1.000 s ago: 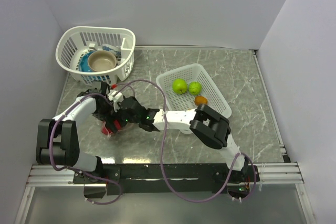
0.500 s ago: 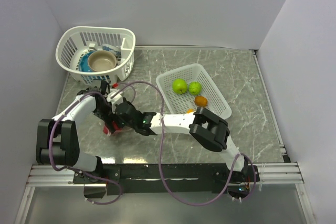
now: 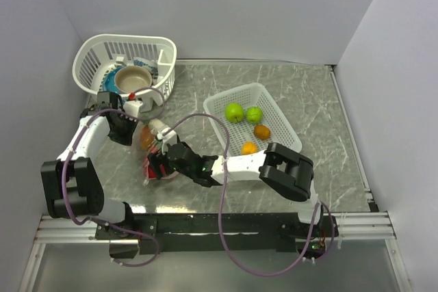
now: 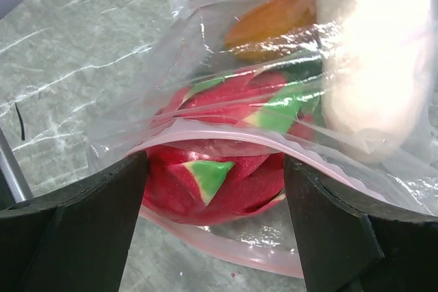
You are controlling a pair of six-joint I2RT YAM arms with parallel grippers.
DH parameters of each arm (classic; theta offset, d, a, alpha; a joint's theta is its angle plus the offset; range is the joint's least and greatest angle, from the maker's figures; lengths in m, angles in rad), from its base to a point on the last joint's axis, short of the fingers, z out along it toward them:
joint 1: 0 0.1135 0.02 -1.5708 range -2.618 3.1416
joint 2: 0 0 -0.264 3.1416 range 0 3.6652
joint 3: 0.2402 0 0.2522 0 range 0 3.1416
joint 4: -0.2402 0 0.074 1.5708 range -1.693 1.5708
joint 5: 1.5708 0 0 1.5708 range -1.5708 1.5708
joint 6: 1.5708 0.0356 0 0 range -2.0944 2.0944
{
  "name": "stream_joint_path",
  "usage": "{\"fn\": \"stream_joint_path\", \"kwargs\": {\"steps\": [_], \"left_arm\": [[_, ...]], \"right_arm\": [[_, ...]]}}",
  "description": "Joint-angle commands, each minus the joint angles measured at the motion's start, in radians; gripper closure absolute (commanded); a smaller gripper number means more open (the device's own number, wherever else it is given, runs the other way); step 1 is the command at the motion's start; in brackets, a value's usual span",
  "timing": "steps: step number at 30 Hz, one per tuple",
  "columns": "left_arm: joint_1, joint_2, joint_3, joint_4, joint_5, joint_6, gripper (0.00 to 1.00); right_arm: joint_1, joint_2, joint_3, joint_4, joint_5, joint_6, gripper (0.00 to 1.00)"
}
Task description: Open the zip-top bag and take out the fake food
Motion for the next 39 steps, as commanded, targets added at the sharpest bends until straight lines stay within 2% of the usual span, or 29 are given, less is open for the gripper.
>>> {"fn": "stream_joint_path", "kwargs": {"steps": [1,4,5,11,14,19,20,22,30,35,39], "left_arm": [[-0.002,-0.024,0.017,-0.032,0.066,0.017,0.99],[-0.002,-0.045,0.058,-0.104,0.132,0.017,0.99],[-0.001,-0.061,0.084,-0.180,0.193,0.024,0.99],[-0.002,-0.112,0.468,-0.467,0.375,0.070,0.99],[-0.004,-0.110,0.569,-0.589,0.427,0.099,0.99],[-0.024,-0.153,0.489,-0.560,0.412,0.087,0.99],[-0.025,-0.157,0.456,-0.554,0.409,0.086,0.99],[-0.031,-0.170,0.431,-0.526,0.389,0.074,0.99],[-0.073,-0.181,0.391,-0.461,0.300,0.034,0.99],[-0.128,-0.184,0.388,-0.438,0.252,-0.002,0.99],[-0.142,-0.185,0.371,-0.415,0.232,-0.018,0.99]], "right_arm": [[-0.010,0.046,-0.072,-0.283,0.078,-0.026,0.25],[-0.025,0.040,-0.070,-0.292,0.107,-0.026,0.22],[-0.033,0.039,-0.070,-0.295,0.113,-0.025,0.22],[-0.103,-0.016,-0.114,-0.286,0.139,-0.003,0.22],[-0.119,-0.042,-0.139,-0.288,0.162,0.000,0.21],[-0.123,-0.073,-0.138,-0.291,0.181,0.027,0.09],[-0.123,-0.082,-0.142,-0.279,0.172,0.037,0.04],[-0.120,-0.127,-0.182,-0.208,0.141,0.046,0.00],[-0.119,-0.294,-0.406,0.103,-0.080,0.009,0.00],[-0.125,-0.314,-0.428,0.165,-0.100,-0.017,0.00],[-0.146,-0.264,-0.373,0.157,-0.104,-0.043,0.01]]}}
